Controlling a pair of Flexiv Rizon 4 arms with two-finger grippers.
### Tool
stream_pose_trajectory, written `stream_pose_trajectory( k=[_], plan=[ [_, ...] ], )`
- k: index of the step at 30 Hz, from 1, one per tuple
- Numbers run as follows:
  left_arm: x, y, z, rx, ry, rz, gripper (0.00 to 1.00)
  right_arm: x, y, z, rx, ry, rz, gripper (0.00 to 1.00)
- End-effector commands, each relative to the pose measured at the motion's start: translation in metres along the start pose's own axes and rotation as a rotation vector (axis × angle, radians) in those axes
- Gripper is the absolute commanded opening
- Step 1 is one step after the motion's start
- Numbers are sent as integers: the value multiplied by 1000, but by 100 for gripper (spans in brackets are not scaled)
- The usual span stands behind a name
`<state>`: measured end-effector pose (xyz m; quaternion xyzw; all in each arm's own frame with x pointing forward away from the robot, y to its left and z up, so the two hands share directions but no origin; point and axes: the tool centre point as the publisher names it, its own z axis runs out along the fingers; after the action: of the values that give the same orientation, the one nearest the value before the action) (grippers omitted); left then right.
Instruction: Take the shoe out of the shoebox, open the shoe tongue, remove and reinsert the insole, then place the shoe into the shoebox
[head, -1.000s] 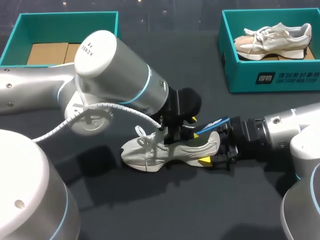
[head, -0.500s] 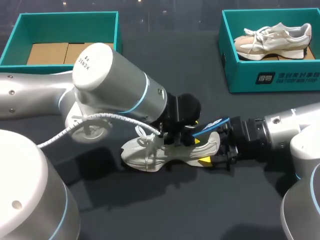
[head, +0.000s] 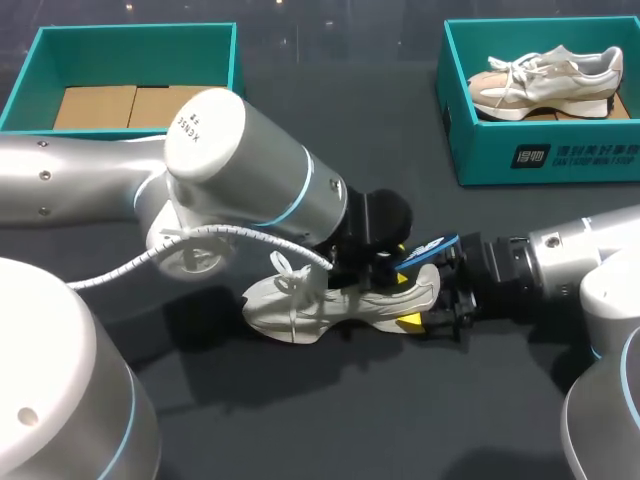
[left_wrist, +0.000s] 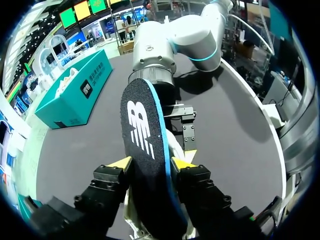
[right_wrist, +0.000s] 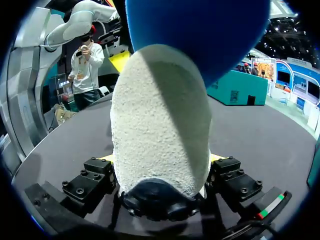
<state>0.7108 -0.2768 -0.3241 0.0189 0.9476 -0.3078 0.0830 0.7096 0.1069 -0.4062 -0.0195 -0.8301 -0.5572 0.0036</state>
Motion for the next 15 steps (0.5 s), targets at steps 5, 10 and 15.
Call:
stream_pose_trajectory(
  k=[5,10,15],
  plan=[
    [-2,-1,11,-9,-9,-5,36,1,1,1,5,-2,0,0],
    [-7,0,11,-14,-8,-23,0,1,1,1,5,-2,0,0],
    [-9,-3,1,-5,14,-45,0,1,1,1,5,-2,0,0]
  ],
)
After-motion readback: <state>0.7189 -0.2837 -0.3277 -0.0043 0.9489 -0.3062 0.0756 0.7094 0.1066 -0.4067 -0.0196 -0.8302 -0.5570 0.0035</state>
